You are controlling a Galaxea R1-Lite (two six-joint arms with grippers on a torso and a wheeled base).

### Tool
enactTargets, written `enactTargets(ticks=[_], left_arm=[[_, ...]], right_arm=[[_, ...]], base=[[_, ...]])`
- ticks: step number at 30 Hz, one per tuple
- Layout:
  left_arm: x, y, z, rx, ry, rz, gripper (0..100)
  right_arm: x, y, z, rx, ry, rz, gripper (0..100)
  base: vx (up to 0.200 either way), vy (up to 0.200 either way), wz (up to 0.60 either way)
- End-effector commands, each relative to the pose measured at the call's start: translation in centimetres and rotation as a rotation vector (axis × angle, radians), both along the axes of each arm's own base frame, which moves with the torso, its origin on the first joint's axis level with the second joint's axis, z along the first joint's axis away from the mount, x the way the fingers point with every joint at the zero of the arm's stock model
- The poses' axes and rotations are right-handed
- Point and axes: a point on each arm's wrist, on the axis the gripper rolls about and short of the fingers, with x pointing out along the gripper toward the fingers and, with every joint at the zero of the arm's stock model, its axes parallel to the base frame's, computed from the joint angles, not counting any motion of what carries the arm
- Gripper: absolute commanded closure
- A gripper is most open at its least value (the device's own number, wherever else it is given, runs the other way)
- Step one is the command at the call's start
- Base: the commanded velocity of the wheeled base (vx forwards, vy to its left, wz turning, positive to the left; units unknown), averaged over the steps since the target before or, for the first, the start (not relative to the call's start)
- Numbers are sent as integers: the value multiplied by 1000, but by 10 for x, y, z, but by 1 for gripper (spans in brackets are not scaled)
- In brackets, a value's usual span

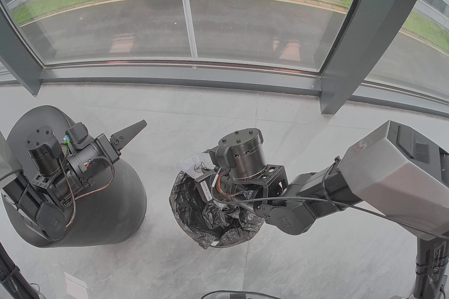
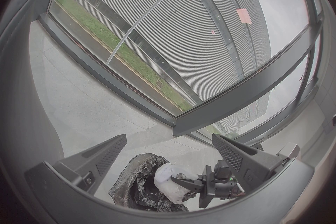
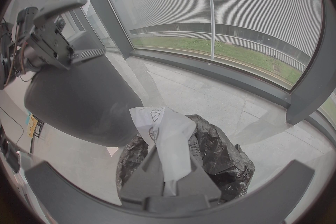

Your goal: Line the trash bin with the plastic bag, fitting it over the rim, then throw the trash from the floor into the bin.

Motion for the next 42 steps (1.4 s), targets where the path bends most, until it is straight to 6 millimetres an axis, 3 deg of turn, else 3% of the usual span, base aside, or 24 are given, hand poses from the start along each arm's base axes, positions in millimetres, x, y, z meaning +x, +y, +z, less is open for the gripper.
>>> enactTargets(ticks=[1,18,42], left_arm=[[-1,0,0,-1,2,0,0],[0,0,0,0,-2,1,0],[0,0,0,0,-2,-1,0]], right_arm=[[9,-1,-22,-33,30,-16,100],[18,-5,-51,-78,73,-36,100],[19,-6,-56,-100,72,-63,100]], base=[[0,0,0],[0,0,0],[0,0,0]])
